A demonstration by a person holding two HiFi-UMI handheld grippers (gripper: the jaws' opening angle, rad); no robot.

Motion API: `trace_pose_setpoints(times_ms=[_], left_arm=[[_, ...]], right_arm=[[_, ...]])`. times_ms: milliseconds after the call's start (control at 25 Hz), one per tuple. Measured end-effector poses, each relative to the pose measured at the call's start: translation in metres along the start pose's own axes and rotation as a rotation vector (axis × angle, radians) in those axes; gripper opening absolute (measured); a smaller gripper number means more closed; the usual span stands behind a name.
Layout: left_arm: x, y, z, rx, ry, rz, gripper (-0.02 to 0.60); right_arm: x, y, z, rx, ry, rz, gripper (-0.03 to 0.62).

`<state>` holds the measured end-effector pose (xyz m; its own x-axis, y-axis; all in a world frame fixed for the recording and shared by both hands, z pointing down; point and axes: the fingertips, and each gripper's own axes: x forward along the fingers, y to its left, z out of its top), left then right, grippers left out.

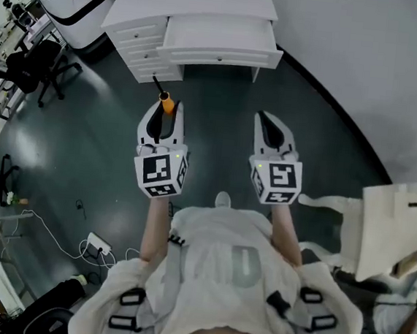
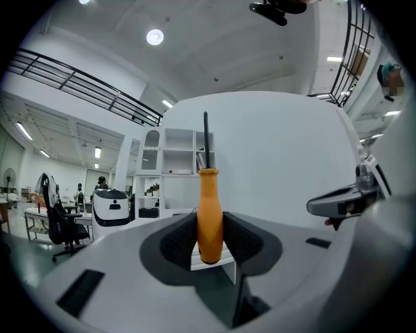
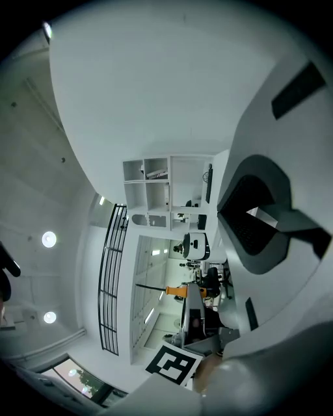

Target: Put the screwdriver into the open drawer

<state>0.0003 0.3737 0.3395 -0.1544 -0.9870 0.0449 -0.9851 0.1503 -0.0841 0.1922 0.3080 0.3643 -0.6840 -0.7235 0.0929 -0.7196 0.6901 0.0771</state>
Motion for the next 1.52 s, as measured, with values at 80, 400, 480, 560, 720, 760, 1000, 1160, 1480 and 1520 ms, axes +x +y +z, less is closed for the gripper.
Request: trace_pose_setpoints(times_ms=[80,400,480,560,720,760,1000,1160,1480,1520], left_arm=[[0.001,0.000,0.000,0.001,0.000,0.001,0.124],[0.004,-0.005,-0.009,-0.004,0.016,0.007,0.124],[0.005,-0.009,-0.012,-0.005,0.017,0.009,0.124],[0.007,-0.014,-0.017,-0.004,0.024,0.006,0.124],[0.013,-0.010,-0.021,-0.017,0.032,0.016,0.124],[0.016,-0.007,-0.019,-0.018,0.027,0.019,0.124],[0.042,-0.001,-0.003,-0.019,-0.027,0.025,0.124],[0.064,0.005,0.011,-0.013,-0.068,0.026,0.124],[0.112,0.043,0.020,-0.028,-0.107,0.046,0.124],[0.120,0.046,0.019,-0.032,-0.105,0.049,0.124]], right_arm=[[0.002,-0.001,-0.001,0.033,0.001,-0.002,0.005],[0.003,-0.007,-0.008,0.112,-0.004,0.034,0.005],[0.003,-0.010,-0.015,0.114,0.013,0.039,0.005],[0.004,-0.013,-0.023,0.111,0.024,0.044,0.005],[0.004,-0.013,-0.023,0.098,0.026,0.074,0.005],[0.006,-0.014,-0.021,0.094,0.019,0.079,0.005],[0.024,-0.031,-0.004,0.067,-0.022,0.076,0.005],[0.043,-0.041,0.010,0.063,-0.057,0.068,0.005],[0.095,-0.046,0.020,0.026,-0.071,0.068,0.005],[0.103,-0.048,0.018,0.025,-0.067,0.072,0.005]])
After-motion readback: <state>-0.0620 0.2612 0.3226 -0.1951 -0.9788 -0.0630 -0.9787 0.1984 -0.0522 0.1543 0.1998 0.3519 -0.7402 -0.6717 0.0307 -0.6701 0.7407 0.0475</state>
